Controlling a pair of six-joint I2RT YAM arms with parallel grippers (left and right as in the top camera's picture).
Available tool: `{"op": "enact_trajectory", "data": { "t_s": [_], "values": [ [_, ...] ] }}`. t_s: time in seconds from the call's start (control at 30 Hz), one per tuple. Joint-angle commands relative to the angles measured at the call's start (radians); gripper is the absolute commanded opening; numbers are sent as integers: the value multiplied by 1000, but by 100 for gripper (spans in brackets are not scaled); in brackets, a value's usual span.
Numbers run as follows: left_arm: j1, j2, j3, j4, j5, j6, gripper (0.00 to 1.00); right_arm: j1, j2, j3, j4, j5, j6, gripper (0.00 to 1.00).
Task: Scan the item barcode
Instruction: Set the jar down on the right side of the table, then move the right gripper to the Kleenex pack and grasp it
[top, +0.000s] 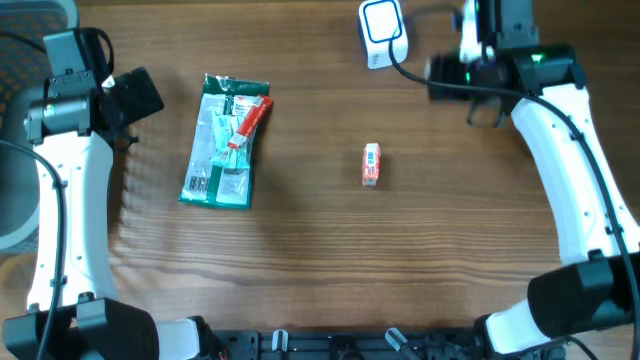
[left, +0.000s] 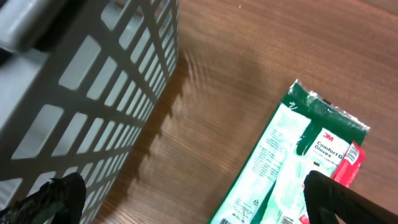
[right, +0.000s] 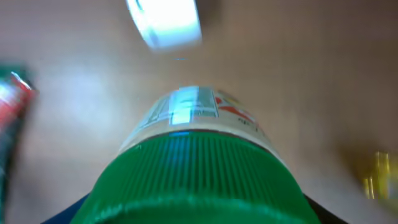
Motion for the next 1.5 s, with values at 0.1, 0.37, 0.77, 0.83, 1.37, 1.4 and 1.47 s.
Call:
{"op": "enact_trajectory", "data": {
  "t_s": [0.1, 0.37, 0.77, 0.83, 1.37, 1.4, 1.47],
  "values": [
    [9, -13, 13, 3, -9, -9, 100, -119, 19, -326, 73, 25, 26, 43],
    [9, -13, 13, 3, -9, -9, 100, -261, 19, -492, 219, 95, 66, 54],
    [9, -13, 13, 3, -9, -9, 100, -261, 14, -335, 186, 94, 32, 100],
    [9, -13, 13, 3, -9, -9, 100, -259, 14, -114, 52, 60, 15, 100],
    [9, -13, 13, 3, -9, -9, 100, 89, 23, -424, 317, -279, 161, 4],
    [9, -13, 13, 3, -9, -9, 100, 89, 23, -475, 383, -280, 192, 4],
    [9, -13, 13, 3, -9, -9, 100, 89, 25, -557, 492, -280, 236, 4]
  ]
}}
